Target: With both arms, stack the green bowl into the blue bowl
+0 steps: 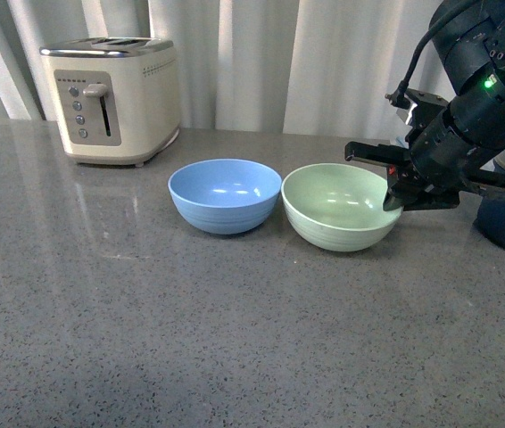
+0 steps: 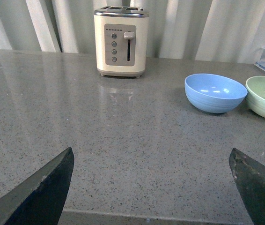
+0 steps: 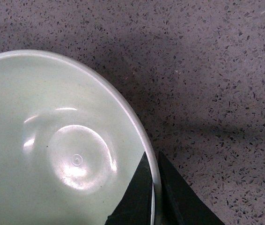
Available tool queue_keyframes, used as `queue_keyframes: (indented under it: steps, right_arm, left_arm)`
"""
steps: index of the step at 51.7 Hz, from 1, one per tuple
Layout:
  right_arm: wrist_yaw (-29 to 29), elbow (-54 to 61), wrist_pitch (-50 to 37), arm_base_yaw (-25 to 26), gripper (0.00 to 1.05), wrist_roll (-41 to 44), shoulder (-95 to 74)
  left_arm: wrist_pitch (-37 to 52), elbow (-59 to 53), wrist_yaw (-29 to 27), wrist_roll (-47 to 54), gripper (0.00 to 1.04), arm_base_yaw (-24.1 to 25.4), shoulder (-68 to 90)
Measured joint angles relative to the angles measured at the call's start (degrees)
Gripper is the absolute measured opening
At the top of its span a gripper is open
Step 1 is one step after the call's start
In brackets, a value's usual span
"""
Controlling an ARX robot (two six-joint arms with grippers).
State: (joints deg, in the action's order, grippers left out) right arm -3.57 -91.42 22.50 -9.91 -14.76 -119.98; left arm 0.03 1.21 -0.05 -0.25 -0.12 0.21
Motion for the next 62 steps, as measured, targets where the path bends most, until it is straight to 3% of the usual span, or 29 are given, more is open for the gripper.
queue_keyframes:
  steps: [24,62]
  right_arm:
    - [-0.61,-3.52,1.16,-0.13,0.01,2.82,2.71]
    - [-3.69,-16.15,4.79,-10.45,0.01,3.41,-3.54]
  left_arm:
    - [0.00,0.00,0.00,0.00,0.98,0.00,0.00]
    - [0.00,0.00,0.00,0.00,0.98,0.00,0.00]
